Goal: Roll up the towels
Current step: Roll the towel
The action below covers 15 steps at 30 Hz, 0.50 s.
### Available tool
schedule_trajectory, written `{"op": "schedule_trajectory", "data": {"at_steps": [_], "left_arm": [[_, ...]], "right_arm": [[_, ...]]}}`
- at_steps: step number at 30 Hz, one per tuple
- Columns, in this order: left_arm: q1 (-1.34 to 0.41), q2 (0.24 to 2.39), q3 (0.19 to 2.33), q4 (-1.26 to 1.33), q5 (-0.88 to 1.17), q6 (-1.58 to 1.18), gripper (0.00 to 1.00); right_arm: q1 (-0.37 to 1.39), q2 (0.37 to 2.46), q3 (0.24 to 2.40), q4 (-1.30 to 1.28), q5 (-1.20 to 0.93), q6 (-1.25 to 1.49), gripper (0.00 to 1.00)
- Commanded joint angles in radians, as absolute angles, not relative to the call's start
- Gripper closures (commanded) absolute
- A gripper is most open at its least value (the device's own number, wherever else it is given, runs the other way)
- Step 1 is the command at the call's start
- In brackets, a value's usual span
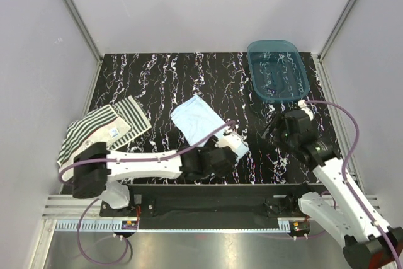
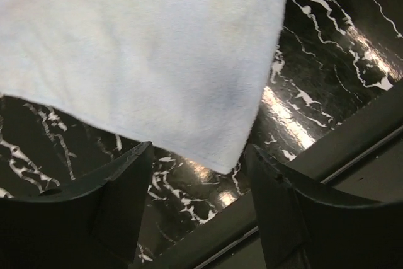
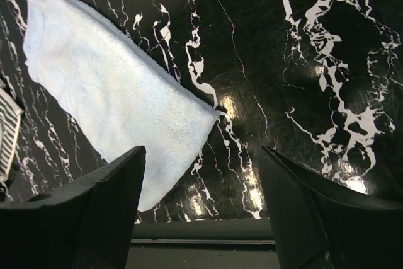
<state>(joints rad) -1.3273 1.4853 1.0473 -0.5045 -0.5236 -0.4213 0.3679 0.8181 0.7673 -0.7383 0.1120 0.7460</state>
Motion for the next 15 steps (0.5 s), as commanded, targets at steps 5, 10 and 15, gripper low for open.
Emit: {"op": "schedule_trajectory", "data": {"at_steps": [5,10,15], "left_arm": [[-1.358,1.631,1.078,-0.341,-0.482,-0.373,0.35],[-1.359,1.666,1.019,-0.292,-0.483,-0.387,0.35],[-1.358,1.707,1.000,-0.242,-0.463,-0.383,0.38]], "right_arm": [[0.367,0.715,0.811,-0.848,0.187,0.788,0.21],[0.367,0.696,0.801,-0.862,0.170,0.805,0.22],[0.367,0.699,0.792,-0.861,0.160,0.808,0.22]]}}
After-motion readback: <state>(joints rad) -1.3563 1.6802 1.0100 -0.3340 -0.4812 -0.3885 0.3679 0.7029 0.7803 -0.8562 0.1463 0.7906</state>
